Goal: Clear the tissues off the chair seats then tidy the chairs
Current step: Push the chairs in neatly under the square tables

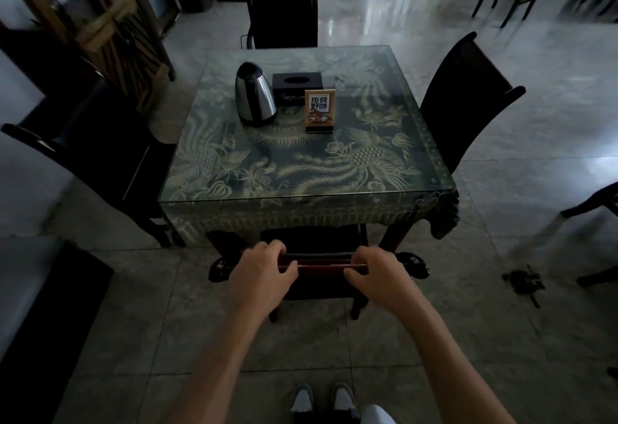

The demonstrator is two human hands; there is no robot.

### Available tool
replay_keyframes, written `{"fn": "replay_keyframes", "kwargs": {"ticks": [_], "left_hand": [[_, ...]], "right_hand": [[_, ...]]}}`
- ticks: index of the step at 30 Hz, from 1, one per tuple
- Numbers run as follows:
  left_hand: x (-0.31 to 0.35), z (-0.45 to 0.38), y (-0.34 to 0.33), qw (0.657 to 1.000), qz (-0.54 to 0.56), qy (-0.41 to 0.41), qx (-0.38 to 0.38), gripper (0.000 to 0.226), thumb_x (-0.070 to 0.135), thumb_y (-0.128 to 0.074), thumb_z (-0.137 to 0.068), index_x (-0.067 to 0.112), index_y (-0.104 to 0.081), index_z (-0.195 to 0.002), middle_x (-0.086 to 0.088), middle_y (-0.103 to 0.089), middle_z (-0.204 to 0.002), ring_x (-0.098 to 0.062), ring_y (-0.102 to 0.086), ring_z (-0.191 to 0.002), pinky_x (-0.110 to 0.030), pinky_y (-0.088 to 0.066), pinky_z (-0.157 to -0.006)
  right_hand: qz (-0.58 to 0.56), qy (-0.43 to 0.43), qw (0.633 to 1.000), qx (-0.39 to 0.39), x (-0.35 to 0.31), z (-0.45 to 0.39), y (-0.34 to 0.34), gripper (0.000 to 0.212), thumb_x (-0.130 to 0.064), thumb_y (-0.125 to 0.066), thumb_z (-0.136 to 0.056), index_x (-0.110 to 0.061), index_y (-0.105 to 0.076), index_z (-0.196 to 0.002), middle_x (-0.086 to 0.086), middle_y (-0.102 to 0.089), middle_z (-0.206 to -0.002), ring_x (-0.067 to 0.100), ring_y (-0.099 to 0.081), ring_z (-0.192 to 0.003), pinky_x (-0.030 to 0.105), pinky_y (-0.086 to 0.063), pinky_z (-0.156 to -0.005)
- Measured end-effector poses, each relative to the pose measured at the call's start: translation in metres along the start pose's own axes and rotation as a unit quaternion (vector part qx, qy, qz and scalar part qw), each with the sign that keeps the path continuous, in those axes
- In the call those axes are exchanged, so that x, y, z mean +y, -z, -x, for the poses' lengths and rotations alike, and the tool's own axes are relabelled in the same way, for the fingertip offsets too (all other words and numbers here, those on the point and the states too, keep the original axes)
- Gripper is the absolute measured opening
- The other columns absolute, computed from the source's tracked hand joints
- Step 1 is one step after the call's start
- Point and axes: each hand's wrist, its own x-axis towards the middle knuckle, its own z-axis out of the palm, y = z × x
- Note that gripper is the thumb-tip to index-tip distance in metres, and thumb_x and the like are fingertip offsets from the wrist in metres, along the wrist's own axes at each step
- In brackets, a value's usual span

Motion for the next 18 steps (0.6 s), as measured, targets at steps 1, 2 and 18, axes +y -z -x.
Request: {"fn": "replay_keyframes", "kwargs": {"ticks": [1,2,18], "left_hand": [[0.004,-0.002,0.006,1.0,-0.018,-0.014,0.011,0.038,0.053,-0.059,-0.086,0.029,-0.057,-0.116,0.008,-0.059,-0.105,-0.014,-0.055,-0.095,-0.031,-0.052,-0.073],[0.007,-0.003,0.011,0.999,-0.032,-0.025,0.017,0.043,0.054,-0.058,-0.085,0.029,-0.055,-0.121,0.007,-0.059,-0.111,-0.016,-0.054,-0.099,-0.031,-0.05,-0.077],[0.037,-0.011,0.042,0.994,-0.081,-0.064,0.024,0.068,0.067,-0.054,-0.081,0.035,-0.039,-0.138,0.008,-0.047,-0.13,-0.018,-0.045,-0.119,-0.036,-0.044,-0.094]], "right_hand": [[0.022,0.016,1.0,0.013,-0.004,0.001,0.007,0.028,-0.045,-0.061,-0.089,-0.024,-0.061,-0.107,-0.006,-0.059,-0.101,0.018,-0.057,-0.095,0.041,-0.051,-0.084],[0.039,0.025,0.999,0.023,-0.007,0.001,0.013,0.033,-0.047,-0.059,-0.089,-0.024,-0.06,-0.113,-0.005,-0.058,-0.108,0.02,-0.055,-0.103,0.042,-0.048,-0.088],[0.107,0.091,0.985,0.095,-0.022,-0.003,0.055,0.061,-0.054,-0.058,-0.086,-0.032,-0.039,-0.14,-0.008,-0.043,-0.142,0.022,-0.037,-0.13,0.042,-0.033,-0.105]]}}
